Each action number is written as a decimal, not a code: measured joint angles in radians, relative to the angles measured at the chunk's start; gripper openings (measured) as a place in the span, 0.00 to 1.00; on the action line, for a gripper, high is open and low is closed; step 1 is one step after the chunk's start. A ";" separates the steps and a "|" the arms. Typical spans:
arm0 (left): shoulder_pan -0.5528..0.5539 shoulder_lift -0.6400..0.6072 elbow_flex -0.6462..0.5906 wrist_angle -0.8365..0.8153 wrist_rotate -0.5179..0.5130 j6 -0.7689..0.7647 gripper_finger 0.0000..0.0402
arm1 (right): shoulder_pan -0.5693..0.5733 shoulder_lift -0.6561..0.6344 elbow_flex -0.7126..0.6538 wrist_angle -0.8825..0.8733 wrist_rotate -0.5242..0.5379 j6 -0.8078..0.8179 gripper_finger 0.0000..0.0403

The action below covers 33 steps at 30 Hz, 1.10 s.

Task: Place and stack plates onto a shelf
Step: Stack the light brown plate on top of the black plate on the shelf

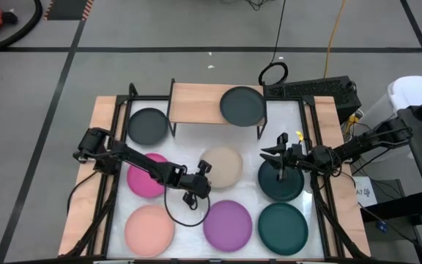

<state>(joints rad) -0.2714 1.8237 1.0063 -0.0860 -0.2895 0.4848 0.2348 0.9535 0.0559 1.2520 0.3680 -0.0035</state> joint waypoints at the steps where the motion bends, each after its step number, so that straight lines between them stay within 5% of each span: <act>1: -0.003 -0.012 -0.001 0.000 -0.023 0.020 0.03 | 0.000 0.000 0.000 -0.001 0.000 -0.008 0.20; 12: -0.001 -0.278 0.004 0.060 -0.159 0.247 0.02 | 0.000 0.000 0.000 0.008 0.001 -0.010 0.20; 18: 0.135 -0.365 0.083 0.025 -0.122 0.412 0.02 | -0.004 0.000 0.000 0.027 0.042 -0.012 0.20; 25: 0.363 -0.261 0.370 -0.272 0.128 0.420 0.02 | -0.027 0.000 0.000 0.031 0.051 -0.009 0.20; 33: 0.493 -0.074 0.508 -0.296 0.245 0.460 0.02 | -0.032 0.000 0.000 0.034 0.048 0.010 0.20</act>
<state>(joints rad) 0.2212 1.7496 1.5143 -0.3821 -0.0442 0.9449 0.2024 0.9535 0.0559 1.2859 0.4163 0.0068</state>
